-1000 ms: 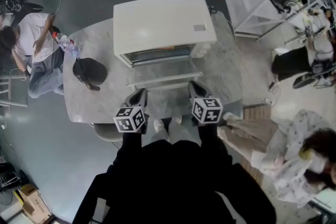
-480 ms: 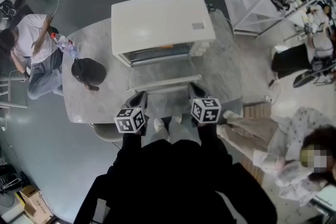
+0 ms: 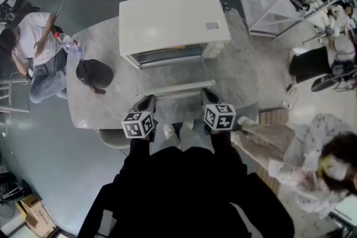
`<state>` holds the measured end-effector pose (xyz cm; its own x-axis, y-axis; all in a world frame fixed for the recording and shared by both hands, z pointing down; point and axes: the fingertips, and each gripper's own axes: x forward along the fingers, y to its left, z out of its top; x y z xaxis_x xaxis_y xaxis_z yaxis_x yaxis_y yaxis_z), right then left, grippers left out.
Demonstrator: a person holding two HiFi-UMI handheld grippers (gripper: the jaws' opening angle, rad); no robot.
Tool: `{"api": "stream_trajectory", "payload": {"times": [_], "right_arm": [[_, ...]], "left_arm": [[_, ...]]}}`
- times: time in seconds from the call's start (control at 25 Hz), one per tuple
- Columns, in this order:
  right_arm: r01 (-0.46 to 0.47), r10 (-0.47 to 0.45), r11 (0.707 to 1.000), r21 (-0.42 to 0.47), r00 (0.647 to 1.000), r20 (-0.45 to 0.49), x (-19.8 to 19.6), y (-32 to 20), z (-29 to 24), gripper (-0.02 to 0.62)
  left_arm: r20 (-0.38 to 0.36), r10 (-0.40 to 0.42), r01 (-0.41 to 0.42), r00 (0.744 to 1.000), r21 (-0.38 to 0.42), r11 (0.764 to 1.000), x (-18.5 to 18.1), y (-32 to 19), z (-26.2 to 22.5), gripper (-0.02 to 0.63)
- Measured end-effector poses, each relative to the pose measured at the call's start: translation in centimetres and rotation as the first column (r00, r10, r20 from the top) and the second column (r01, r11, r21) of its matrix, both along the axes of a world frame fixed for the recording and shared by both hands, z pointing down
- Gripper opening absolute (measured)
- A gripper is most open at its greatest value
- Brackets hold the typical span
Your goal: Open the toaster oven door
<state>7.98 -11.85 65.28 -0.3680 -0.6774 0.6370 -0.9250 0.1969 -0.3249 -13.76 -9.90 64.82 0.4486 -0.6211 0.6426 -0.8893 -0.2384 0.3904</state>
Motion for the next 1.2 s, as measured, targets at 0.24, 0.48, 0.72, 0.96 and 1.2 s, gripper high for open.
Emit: {"api": "stream_trajectory", "payload": {"times": [0.24,0.48,0.72,0.96,1.2], "right_arm": [[-0.004,0.004,1.0,-0.029,1.0,0.009,0.0,0.4,0.7,0.003],[0.004,-0.004,0.999,-0.049,1.0,0.005,0.2,0.9,1.4,0.003],[0.01,-0.01,0.998,-0.062,1.0,0.002,0.1,1.2,1.9,0.003],[0.016,-0.016,0.997,-0.08,1.0,0.003,-0.1,1.6,2.5,0.003],[0.019,-0.02,0.995,-0.097,1.0,-0.004,0.1,2.1,3.1,0.003]], "left_arm": [[0.003,0.0,0.0,1.0,-0.025,1.0,-0.1,0.5,0.9,0.003],[0.007,-0.002,0.003,1.0,-0.04,0.999,0.2,0.9,1.4,0.003],[0.002,-0.02,0.02,1.0,-0.041,0.999,0.0,1.2,1.7,0.003],[0.008,-0.023,0.024,1.0,-0.052,0.998,-0.1,1.5,2.2,0.003],[0.018,-0.02,0.021,1.0,-0.066,0.998,0.1,2.0,2.9,0.003]]}}
